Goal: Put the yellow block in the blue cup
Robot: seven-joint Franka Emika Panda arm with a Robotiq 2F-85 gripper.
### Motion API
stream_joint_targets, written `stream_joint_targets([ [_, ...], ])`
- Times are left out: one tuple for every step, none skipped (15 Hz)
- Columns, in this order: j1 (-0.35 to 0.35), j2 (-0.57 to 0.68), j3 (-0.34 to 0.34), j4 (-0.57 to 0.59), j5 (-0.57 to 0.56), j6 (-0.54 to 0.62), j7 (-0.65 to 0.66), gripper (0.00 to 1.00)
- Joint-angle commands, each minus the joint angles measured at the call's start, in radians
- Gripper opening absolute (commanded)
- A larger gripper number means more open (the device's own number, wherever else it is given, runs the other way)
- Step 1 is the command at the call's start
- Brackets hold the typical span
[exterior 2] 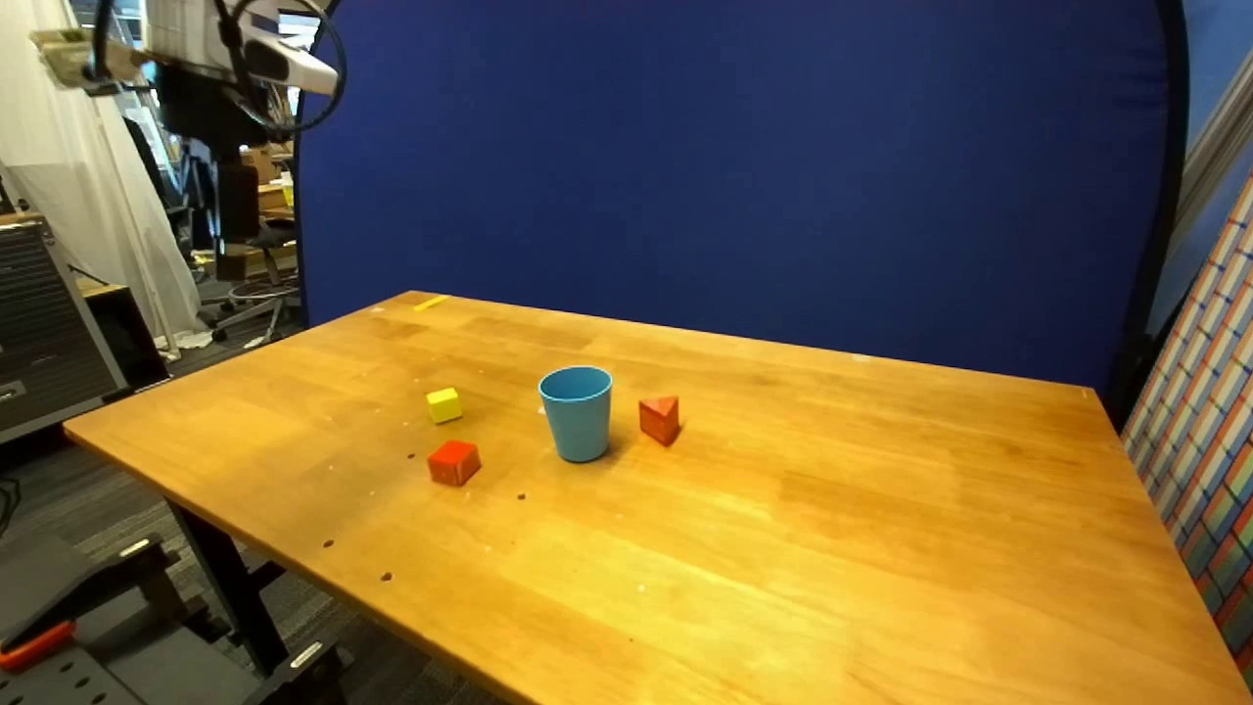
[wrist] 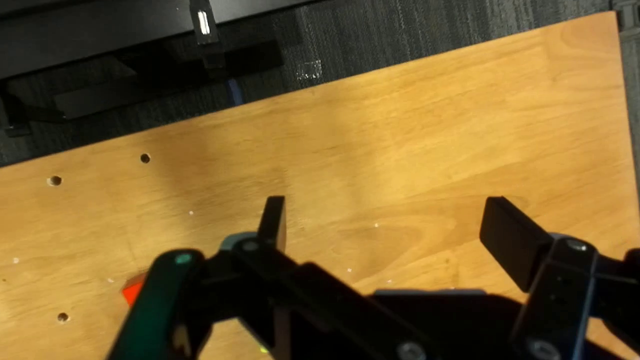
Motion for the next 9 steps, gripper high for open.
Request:
stream_joint_targets([
  [-0.008,0.261,0.035,0.124,-0.051,0.141,0.146,1.0],
  [-0.006,0.321,0.03,0.149,-0.072,0.182,0.19,1.0],
  [-0.002,0.372,0.022,0.167,-0.098,0.221,0.243,1.0],
  [0.004,0.421,0.008,0.189,-0.127,0.257,0.292,1.0],
  [0.011,0.473,-0.011,0.217,-0.162,0.283,0.344,1.0],
  [0.019,0.513,-0.032,0.242,-0.19,0.297,0.386,1.0],
  [0.026,0.554,-0.055,0.272,-0.22,0.301,0.427,1.0],
  [0.032,0.583,-0.075,0.298,-0.239,0.295,0.459,1.0],
  [0.036,0.613,-0.092,0.326,-0.252,0.283,0.482,1.0],
])
